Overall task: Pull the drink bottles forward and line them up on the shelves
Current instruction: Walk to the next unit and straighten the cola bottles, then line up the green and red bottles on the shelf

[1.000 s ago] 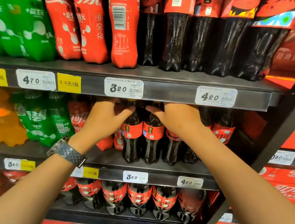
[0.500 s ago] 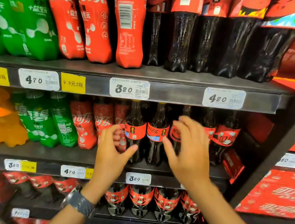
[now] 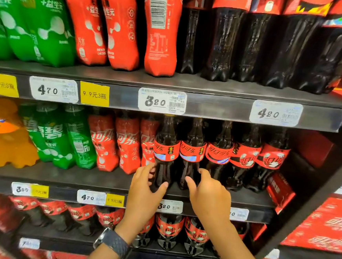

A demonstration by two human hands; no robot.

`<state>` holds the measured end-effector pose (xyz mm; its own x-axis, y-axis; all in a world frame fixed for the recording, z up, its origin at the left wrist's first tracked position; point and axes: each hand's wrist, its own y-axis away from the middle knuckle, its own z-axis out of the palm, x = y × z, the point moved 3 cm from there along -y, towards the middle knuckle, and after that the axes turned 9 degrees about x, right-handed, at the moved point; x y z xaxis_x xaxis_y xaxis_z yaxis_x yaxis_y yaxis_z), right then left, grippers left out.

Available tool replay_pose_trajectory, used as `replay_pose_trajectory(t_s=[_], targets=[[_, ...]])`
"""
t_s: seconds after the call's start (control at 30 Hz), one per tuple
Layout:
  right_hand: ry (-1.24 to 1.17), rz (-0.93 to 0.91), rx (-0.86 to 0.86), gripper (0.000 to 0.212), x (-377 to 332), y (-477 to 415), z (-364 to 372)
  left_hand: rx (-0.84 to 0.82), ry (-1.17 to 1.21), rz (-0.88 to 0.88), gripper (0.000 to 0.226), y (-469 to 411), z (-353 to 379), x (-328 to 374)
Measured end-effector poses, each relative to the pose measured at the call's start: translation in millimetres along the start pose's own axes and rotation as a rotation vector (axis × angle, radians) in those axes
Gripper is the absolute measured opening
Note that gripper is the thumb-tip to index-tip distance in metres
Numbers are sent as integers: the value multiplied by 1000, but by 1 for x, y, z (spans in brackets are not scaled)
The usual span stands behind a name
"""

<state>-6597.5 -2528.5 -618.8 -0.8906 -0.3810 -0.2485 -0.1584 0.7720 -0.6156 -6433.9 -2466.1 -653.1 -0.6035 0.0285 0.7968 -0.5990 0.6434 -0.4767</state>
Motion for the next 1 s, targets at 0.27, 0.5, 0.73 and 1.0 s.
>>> replay_pose_trajectory(t_s=[0.27, 0.5, 0.73, 1.0], targets=[[-24, 105, -86, 63, -5, -2, 13, 12, 27, -14, 52, -2, 0, -2], [-114, 229, -83, 81, -8, 7, 23, -92, 89, 59, 60, -13, -5, -6], [-251, 325, -28, 69, -13, 19, 11, -138, 124, 33, 46, -15, -8, -17], [-311, -88, 313, 34, -72, 3, -52, -183, 110, 144, 43, -22, -32, -1]])
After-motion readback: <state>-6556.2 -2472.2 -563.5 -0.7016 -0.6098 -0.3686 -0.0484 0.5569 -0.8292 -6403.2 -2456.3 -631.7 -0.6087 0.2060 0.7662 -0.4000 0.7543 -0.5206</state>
